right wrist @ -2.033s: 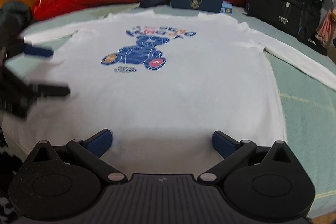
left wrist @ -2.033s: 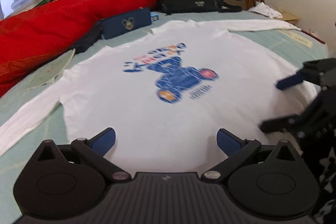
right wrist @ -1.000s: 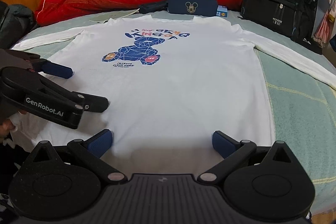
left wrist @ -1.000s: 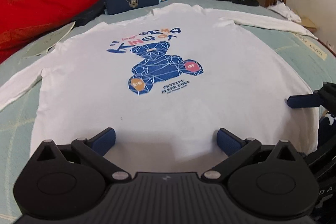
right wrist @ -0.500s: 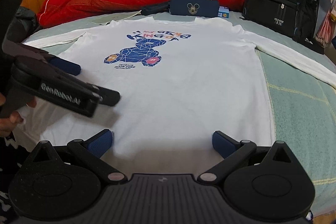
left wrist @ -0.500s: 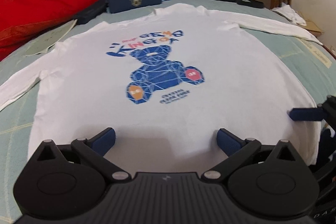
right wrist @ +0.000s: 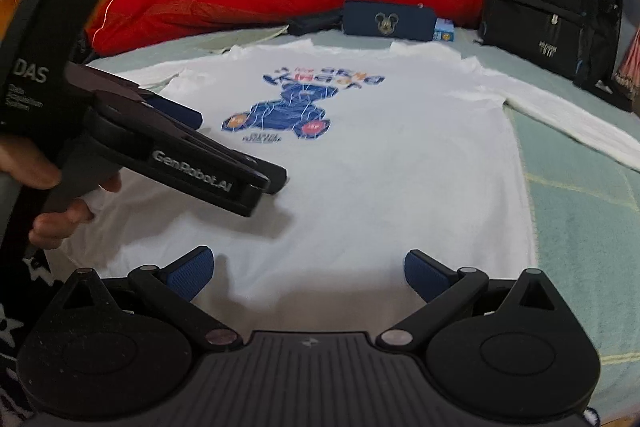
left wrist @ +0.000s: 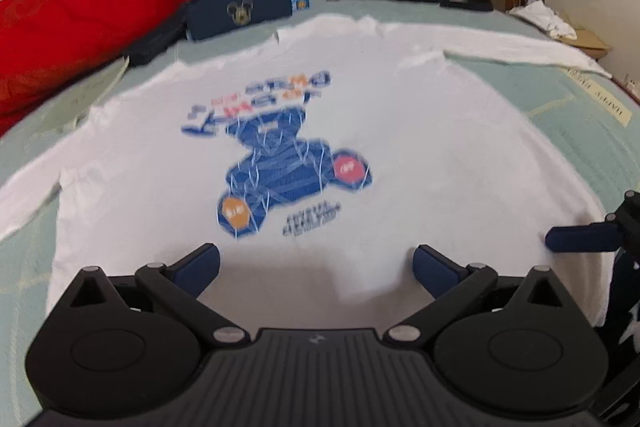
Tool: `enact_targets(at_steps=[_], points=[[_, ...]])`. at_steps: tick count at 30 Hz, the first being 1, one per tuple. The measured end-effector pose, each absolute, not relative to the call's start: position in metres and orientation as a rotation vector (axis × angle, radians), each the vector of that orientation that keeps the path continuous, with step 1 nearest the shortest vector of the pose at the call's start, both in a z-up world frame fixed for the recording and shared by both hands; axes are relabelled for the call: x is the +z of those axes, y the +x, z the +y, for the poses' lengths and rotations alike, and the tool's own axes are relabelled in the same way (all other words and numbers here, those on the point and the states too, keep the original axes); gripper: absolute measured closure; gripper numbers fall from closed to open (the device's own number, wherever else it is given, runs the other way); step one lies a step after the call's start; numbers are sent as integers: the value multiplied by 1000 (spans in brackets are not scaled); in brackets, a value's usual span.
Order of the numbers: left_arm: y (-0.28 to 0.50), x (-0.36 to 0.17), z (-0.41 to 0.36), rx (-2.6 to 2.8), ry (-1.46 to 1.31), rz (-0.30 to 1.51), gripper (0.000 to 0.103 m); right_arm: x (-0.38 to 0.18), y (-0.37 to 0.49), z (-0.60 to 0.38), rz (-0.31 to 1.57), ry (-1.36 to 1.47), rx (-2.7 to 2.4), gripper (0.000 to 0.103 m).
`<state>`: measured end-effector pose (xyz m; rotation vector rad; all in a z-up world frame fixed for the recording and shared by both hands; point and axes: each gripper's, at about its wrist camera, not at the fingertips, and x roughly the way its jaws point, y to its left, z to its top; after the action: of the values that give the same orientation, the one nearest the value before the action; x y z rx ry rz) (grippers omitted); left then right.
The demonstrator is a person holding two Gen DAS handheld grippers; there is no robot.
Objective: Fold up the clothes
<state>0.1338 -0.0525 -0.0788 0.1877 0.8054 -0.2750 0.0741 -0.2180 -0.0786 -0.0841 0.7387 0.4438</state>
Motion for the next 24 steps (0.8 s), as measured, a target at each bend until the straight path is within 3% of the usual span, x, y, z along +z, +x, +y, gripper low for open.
enact_targets(at_steps=[10, 16, 24], points=[[128, -70, -19, -188, 122, 779, 1, -67, 86, -229, 703, -32, 449, 0], [139, -65, -6, -193, 87, 759, 1, -89, 82, -252, 705, -5, 477, 0], [146, -70, -20, -232, 103, 745, 1, -53, 109, -280, 621, 24, 380, 0]])
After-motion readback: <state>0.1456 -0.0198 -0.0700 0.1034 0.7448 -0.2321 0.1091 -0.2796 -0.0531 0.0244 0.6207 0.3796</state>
